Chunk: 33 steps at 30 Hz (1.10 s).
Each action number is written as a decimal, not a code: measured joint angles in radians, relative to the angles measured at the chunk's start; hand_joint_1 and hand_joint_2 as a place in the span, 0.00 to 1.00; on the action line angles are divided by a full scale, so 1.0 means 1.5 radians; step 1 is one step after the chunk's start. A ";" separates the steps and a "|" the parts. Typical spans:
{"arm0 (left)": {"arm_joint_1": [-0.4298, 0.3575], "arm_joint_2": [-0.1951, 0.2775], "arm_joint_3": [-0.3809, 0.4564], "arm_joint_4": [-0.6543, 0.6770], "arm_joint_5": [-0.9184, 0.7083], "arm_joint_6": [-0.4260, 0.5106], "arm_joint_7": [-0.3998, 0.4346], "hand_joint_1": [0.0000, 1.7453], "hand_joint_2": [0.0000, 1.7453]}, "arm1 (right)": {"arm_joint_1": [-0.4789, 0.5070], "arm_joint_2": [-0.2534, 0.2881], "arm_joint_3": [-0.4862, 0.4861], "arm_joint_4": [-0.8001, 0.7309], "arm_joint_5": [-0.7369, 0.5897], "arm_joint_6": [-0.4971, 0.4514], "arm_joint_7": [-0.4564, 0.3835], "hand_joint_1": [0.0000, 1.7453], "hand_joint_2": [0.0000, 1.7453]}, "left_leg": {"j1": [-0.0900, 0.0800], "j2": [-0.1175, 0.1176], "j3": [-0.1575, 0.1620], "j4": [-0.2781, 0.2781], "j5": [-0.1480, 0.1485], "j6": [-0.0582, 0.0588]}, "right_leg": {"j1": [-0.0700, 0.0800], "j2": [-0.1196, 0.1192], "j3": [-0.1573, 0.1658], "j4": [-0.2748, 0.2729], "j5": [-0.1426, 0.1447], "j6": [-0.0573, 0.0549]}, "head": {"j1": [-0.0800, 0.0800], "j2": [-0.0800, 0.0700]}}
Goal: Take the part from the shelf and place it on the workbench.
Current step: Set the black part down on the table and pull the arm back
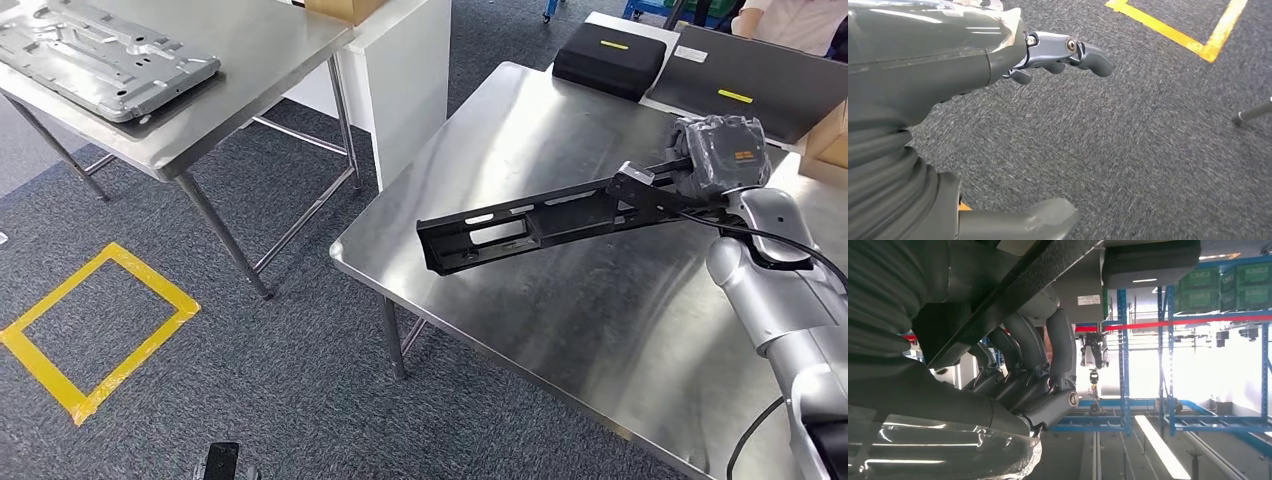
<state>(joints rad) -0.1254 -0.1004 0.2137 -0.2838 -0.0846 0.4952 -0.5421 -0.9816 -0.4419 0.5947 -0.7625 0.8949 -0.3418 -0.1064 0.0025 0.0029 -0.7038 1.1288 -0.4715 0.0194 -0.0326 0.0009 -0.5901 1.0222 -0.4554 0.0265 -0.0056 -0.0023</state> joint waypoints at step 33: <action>-0.003 0.000 -0.005 0.001 0.009 0.014 -0.004 0.00 1.00 | 0.001 0.005 -0.011 -0.001 0.007 -0.014 -0.002 0.87 1.00 | -0.004 -0.001 0.040 -0.079 0.051 0.032 | 0.011 0.000 0.019 -0.016 -0.006 0.011 | 0.000 0.000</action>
<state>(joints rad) -0.1302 -0.0999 0.2057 -0.2823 -0.0712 0.5169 -0.5486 -0.9809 -0.4346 0.5783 -0.7641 0.9058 -0.3622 -0.1091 -0.0039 0.0021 -0.6432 1.0109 -0.3955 0.0668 -0.0164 0.0011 -0.5615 0.9980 -0.4649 0.0425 -0.0053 -0.0023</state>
